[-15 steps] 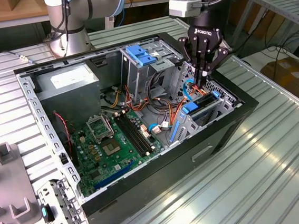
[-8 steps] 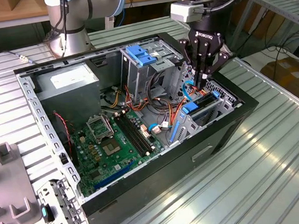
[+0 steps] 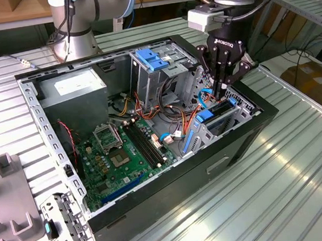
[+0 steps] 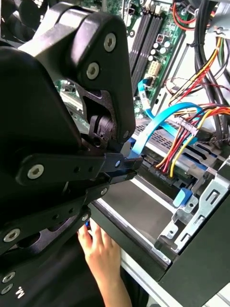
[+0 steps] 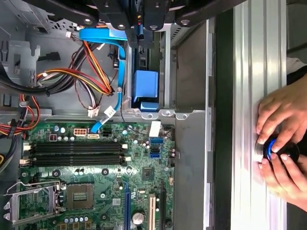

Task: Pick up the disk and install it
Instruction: 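Insert the second disk wire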

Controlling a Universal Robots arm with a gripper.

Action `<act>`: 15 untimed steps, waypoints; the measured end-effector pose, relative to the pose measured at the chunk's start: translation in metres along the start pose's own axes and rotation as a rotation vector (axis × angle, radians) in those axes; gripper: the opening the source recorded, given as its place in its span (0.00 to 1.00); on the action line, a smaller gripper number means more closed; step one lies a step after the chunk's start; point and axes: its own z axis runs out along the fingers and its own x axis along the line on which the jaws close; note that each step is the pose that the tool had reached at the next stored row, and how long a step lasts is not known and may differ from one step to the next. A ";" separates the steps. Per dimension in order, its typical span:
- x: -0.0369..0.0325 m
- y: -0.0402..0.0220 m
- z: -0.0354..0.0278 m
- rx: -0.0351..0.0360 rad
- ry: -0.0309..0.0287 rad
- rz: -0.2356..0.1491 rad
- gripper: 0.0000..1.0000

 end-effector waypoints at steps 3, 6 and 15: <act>0.0016 0.0019 0.0009 0.0103 -0.0152 0.001 0.16; 0.0068 0.0037 0.0035 0.0195 -0.0317 0.002 0.16; 0.0200 0.0070 0.0095 0.0362 -0.0884 0.005 0.16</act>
